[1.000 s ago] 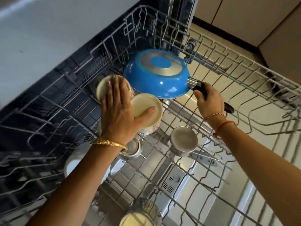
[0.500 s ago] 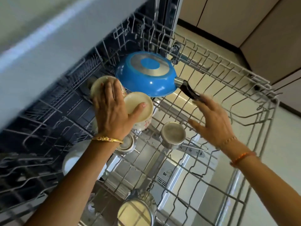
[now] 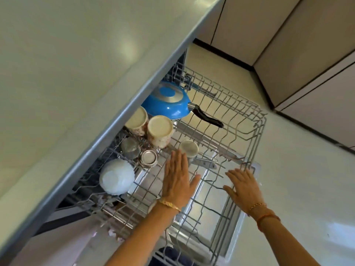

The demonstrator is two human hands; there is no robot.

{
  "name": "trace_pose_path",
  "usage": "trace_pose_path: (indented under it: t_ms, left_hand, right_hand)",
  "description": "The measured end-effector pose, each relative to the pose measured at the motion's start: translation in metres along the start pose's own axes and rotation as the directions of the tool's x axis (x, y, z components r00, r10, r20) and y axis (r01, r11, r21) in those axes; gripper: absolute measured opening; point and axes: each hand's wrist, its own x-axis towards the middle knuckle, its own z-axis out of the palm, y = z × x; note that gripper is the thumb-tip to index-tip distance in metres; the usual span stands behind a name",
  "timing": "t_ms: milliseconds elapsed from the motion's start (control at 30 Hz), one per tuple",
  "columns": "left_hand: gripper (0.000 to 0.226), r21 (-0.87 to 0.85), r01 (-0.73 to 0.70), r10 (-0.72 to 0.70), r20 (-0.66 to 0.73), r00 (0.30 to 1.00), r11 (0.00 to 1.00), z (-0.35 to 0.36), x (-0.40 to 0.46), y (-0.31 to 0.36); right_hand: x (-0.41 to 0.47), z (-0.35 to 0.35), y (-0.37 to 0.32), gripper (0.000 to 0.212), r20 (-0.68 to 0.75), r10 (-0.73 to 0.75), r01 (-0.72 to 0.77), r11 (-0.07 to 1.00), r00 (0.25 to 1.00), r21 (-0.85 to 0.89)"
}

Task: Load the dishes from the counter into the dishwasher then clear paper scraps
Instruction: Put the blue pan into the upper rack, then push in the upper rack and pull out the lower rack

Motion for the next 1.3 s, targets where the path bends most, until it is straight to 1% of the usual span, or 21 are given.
trace_pose_path:
  t_ms: [67, 100, 167, 200, 267, 300, 333, 433, 467, 533, 567, 667, 733, 800, 833, 900, 967, 1000, 1133, 1233, 1300]
  left_hand:
    - [0.111, -0.025, -0.005, 0.005, -0.006, 1.000, 1.000, 0.019, -0.002, 0.017]
    - [0.112, -0.024, 0.014, -0.014, 0.010, 1.000, 1.000, 0.029, -0.002, 0.028]
    - [0.115, -0.013, 0.061, -0.061, 0.027, 0.998, 0.998, 0.048, 0.001, 0.044]
    - [0.109, -0.028, 0.095, -0.094, 0.028, 0.995, 0.995, 0.059, 0.003, 0.053]
    - [0.078, -0.079, 0.171, -0.169, 0.023, 0.985, 0.982, 0.082, 0.005, 0.070]
    - [0.062, -0.105, 0.212, -0.211, 0.021, 0.977, 0.972, 0.093, 0.004, 0.077]
    - [0.053, -0.132, 0.246, -0.246, 0.019, 0.969, 0.960, 0.100, 0.002, 0.082]
    - [0.042, -0.241, 0.370, -0.378, 0.013, 0.926, 0.897, 0.111, -0.005, 0.113]
    - [0.037, -0.296, 0.390, -0.412, -0.012, 0.911, 0.872, 0.111, -0.005, 0.125]
    - [0.037, -0.375, 0.446, -0.492, -0.032, 0.870, 0.813, 0.111, -0.001, 0.149]
    - [0.040, -0.371, 0.478, -0.527, -0.038, 0.849, 0.796, 0.112, -0.001, 0.161]
    - [0.041, -0.251, 0.532, -0.574, -0.145, 0.806, 0.809, 0.125, 0.000, 0.177]
    - [0.039, -0.218, 0.558, -0.597, -0.215, 0.773, 0.801, 0.130, 0.001, 0.175]
    - [0.041, -0.195, 0.560, -0.593, -0.257, 0.763, 0.805, 0.134, 0.004, 0.171]
    - [0.042, -0.167, 0.565, -0.589, -0.280, 0.759, 0.808, 0.134, 0.006, 0.169]
    - [0.044, -0.100, 0.578, -0.575, -0.336, 0.746, 0.810, 0.135, 0.011, 0.168]
    - [0.044, -0.034, 0.602, -0.557, -0.427, 0.713, 0.797, 0.139, 0.014, 0.168]
    - [0.043, -0.017, 0.601, -0.540, -0.460, 0.705, 0.799, 0.139, 0.014, 0.168]
    - [0.046, 0.023, 0.639, -0.490, -0.620, 0.613, 0.769, 0.158, 0.023, 0.162]
    - [0.046, 0.076, 0.637, -0.417, -0.696, 0.585, 0.767, 0.159, 0.022, 0.159]
    - [0.046, 0.061, 0.654, -0.414, -0.729, 0.545, 0.754, 0.157, 0.024, 0.160]
  right_hand:
    - [-0.003, 0.004, 0.007, 0.075, -0.067, -0.052, 0.056, 0.996, 0.996, 0.066]
    - [-0.003, 0.007, 0.013, 0.071, -0.132, -0.077, 0.093, 0.988, 0.988, 0.121]
    - [-0.001, 0.009, 0.024, 0.064, -0.266, -0.155, 0.209, 0.959, 0.951, 0.191]
    - [0.000, 0.009, 0.032, 0.061, -0.327, -0.210, 0.282, 0.940, 0.921, 0.191]
    - [0.002, 0.013, 0.052, 0.054, -0.416, -0.329, 0.410, 0.904, 0.848, 0.123]
    - [0.003, 0.015, 0.065, 0.053, -0.442, -0.377, 0.450, 0.890, 0.814, 0.069]
    - [0.005, 0.016, 0.076, 0.054, -0.451, -0.400, 0.459, 0.888, 0.798, 0.025]
    - [0.000, 0.014, 0.121, 0.051, -0.438, -0.414, 0.436, 0.898, 0.798, -0.055]
    - [-0.003, 0.010, 0.133, 0.047, -0.445, -0.440, 0.447, 0.889, 0.780, -0.095]
    - [-0.005, 0.000, 0.150, 0.051, -0.450, -0.510, 0.486, 0.856, 0.733, -0.179]
    - [-0.006, -0.005, 0.156, 0.054, -0.459, -0.540, 0.502, 0.838, 0.705, -0.215]
    - [-0.003, -0.020, 0.159, 0.053, -0.458, -0.564, 0.516, 0.823, 0.687, -0.239]
    - [0.007, -0.027, 0.151, 0.052, -0.464, -0.599, 0.548, 0.796, 0.653, -0.256]
    - [0.020, -0.026, 0.140, 0.060, -0.466, -0.628, 0.584, 0.770, 0.623, -0.257]
    - [0.026, -0.024, 0.135, 0.059, -0.477, -0.641, 0.616, 0.752, 0.601, -0.234]
    - [0.042, -0.014, 0.124, 0.039, -0.493, -0.673, 0.706, 0.691, 0.551, -0.155]
    - [0.063, 0.001, 0.119, 0.036, -0.495, -0.697, 0.778, 0.625, 0.519, -0.066]
    - [0.070, 0.008, 0.118, 0.034, -0.529, -0.695, 0.796, 0.603, 0.487, -0.059]
    - [0.098, 0.036, 0.118, 0.035, -0.722, -0.643, 0.842, 0.515, 0.255, -0.162]
    - [0.116, 0.031, 0.117, 0.044, -0.725, -0.686, 0.871, 0.390, 0.059, -0.298]
    - [0.124, 0.025, 0.117, 0.047, -0.699, -0.715, 0.876, 0.323, -0.023, -0.359]
